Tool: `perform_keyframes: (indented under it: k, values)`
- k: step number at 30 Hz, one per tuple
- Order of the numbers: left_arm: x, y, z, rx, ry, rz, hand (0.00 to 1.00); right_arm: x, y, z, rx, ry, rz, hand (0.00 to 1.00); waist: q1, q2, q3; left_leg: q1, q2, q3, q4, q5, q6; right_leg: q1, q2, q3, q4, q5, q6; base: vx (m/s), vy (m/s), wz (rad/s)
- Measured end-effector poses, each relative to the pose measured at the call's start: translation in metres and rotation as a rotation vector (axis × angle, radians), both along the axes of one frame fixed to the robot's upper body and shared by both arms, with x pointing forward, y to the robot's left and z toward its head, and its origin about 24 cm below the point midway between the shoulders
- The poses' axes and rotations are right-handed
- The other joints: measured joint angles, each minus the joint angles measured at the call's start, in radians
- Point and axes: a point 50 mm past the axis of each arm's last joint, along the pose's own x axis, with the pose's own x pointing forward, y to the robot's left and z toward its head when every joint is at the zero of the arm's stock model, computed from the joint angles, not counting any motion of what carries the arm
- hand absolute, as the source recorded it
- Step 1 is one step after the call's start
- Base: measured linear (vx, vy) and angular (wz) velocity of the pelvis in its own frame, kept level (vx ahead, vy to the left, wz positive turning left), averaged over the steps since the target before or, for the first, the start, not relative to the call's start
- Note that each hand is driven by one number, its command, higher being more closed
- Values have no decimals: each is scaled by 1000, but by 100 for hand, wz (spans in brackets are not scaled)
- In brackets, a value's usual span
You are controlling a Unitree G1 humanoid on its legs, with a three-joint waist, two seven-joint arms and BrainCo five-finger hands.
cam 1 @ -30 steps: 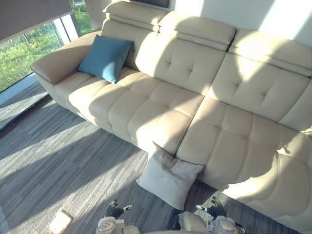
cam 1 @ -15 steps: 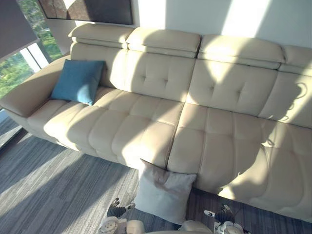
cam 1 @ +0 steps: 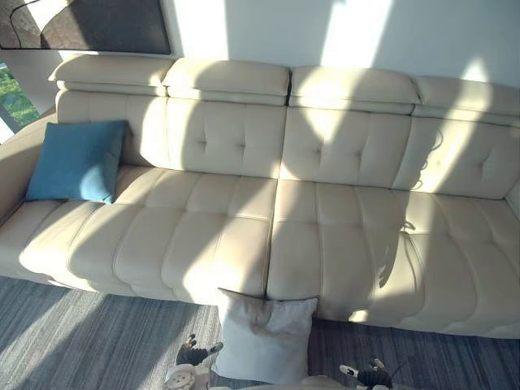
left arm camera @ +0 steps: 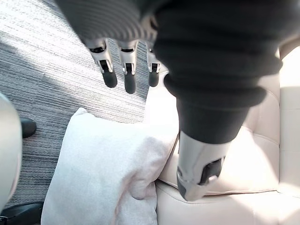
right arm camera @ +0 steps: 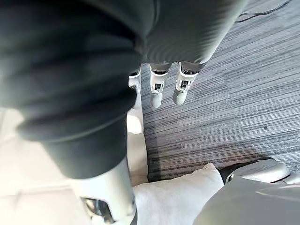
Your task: Pick up cushions and gather them together orderly.
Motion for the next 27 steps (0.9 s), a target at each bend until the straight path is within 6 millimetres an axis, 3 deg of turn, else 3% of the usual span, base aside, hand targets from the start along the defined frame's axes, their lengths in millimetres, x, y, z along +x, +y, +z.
perform_keyframes:
  k: [2,4,6,8,13,14,16,21,22,23,24,27]
  values:
    - [27,1,13,-11,-100,53,0,18,-1,5,0,-54,-38,0,2,-5,55,-149,32,-3,192,-59,3,-128,8,-22,122,-9,9,-205,-73,3]
    - [62,3,35,-27,-236,109,0,53,-3,20,-9,-164,-61,0,8,-7,140,-344,73,-4,424,-149,8,-285,25,-41,267,-75,-25,-308,-105,-11]
    - [85,5,53,-30,-333,149,0,81,-6,36,-22,-271,-75,0,11,11,186,-489,113,-11,557,-224,10,-426,41,-70,376,-125,-44,-320,-128,-10]
    - [108,8,71,-31,-420,178,0,102,-6,51,-25,-356,-97,0,10,12,243,-594,125,-35,656,-247,7,-525,42,-89,464,-146,-37,-314,-123,7]
    - [148,17,114,-35,-593,254,0,148,-8,88,-30,-537,-139,0,11,1,292,-827,141,-79,809,-258,16,-731,36,-127,593,-153,-58,-219,-70,12]
    - [163,24,134,-30,-668,273,0,168,-11,108,-29,-622,-156,0,11,-3,312,-904,145,-90,850,-258,16,-804,35,-135,627,-148,-64,-174,-36,4]
    - [180,34,159,-16,-759,288,0,191,-13,133,-41,-714,-141,0,11,-10,339,-982,149,-94,888,-257,16,-881,32,-136,662,-143,-69,-153,-22,-2]
    - [220,64,245,43,-1012,330,0,253,-17,225,-41,-1004,-113,0,4,-9,374,-1231,160,-98,1004,-249,18,-1128,30,-135,756,-116,-73,-130,9,-8]
    - [227,65,266,48,-1072,321,0,262,-15,247,-29,-1073,-109,0,1,-10,383,-1273,158,-99,1026,-249,18,-1171,24,-135,780,-113,-76,-79,9,3]
    - [229,65,274,48,-1095,317,0,264,-14,254,-26,-1099,-106,0,0,-10,383,-1293,156,-100,1036,-249,18,-1191,21,-135,792,-112,-78,-74,9,8]
    - [235,62,295,51,-1152,299,0,274,-8,278,-15,-1171,-92,0,-3,-9,384,-1339,154,-103,1059,-249,19,-1238,17,-134,817,-110,-81,-77,6,6]
    - [248,46,333,47,-1249,223,0,289,12,324,11,-1298,-31,0,-5,-8,385,-1414,146,-109,1088,-247,21,-1313,6,-137,849,-110,-81,-82,-1,8]
